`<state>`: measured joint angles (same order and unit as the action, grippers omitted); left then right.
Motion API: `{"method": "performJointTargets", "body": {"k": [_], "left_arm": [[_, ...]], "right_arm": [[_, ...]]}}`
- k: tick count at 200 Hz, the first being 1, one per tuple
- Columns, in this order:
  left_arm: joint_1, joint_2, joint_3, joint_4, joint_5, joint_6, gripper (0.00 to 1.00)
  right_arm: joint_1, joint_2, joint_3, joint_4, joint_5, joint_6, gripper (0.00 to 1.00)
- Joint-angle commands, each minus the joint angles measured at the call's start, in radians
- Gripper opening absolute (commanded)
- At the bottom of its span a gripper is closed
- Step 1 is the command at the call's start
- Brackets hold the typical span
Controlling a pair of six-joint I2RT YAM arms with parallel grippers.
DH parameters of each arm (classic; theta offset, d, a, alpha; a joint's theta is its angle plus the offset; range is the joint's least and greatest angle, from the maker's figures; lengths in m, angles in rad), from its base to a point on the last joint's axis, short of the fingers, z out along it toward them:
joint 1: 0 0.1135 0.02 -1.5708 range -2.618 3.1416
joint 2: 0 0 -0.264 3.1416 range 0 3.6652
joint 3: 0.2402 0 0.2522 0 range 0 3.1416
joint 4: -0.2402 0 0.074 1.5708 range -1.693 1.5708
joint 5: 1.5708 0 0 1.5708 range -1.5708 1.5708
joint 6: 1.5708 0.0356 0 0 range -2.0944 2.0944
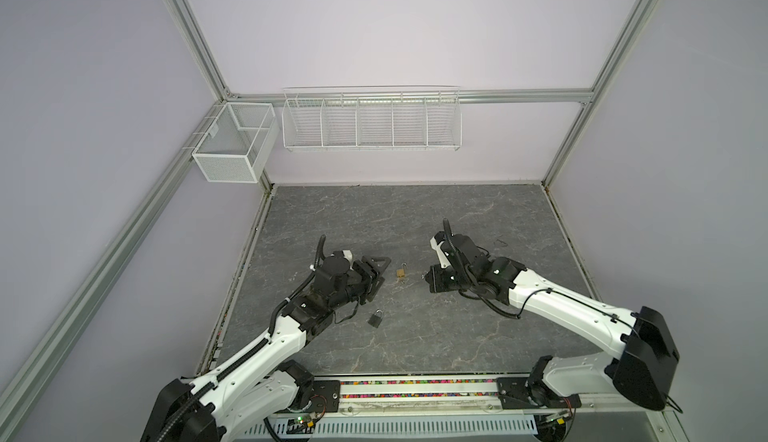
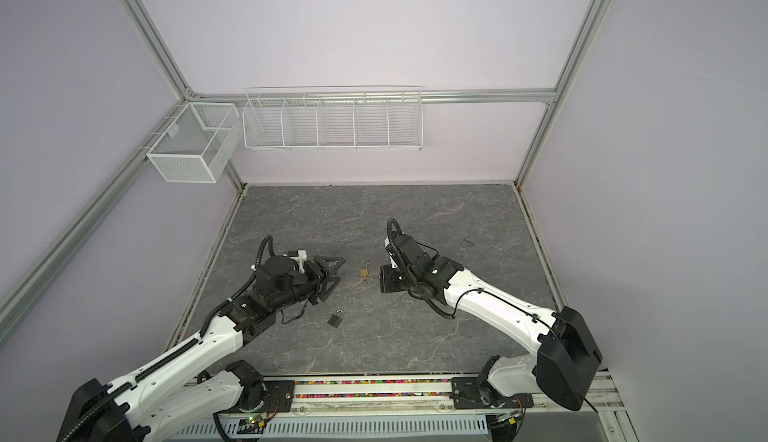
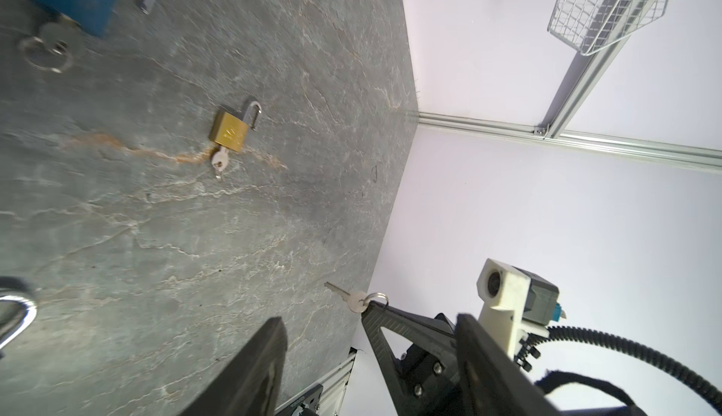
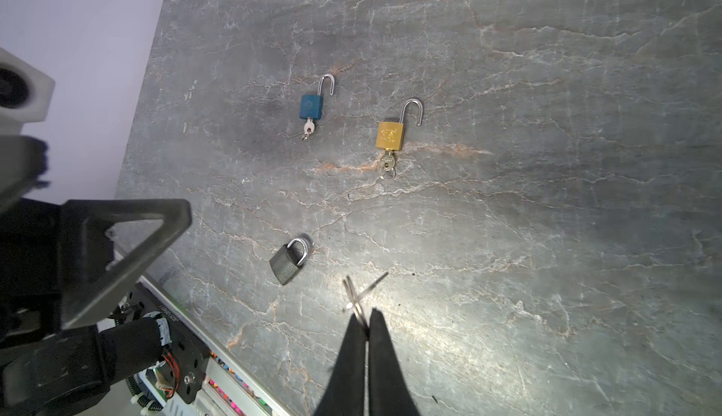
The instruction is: Unlock with the key
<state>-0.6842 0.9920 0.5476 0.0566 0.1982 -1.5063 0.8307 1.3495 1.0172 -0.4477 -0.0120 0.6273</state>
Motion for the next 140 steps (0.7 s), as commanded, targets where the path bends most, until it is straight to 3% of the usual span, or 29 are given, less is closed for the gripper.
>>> {"method": "performJointTargets", "body": {"k": [1,73,140], "left_arm": [[-0.05,0.044,0.023,0.167,-0.094,-0.08,0.69],[-0.128,0.15,0.067,0.256,-0.18,-0.23,0.72],[-0.141,0.144,0.091,0.241,-0.212,-0.348,0.75]], "right_arm": [[-0.004,-0.034,-0.014,-0.013,-0.028,-0.01,0.07],[-0.002,-0.044,0.024,0.024,-0.052,-0.02,0.07],[0.019,-0.059,0.077,0.059,-0.039,-0.034,0.07]]}}
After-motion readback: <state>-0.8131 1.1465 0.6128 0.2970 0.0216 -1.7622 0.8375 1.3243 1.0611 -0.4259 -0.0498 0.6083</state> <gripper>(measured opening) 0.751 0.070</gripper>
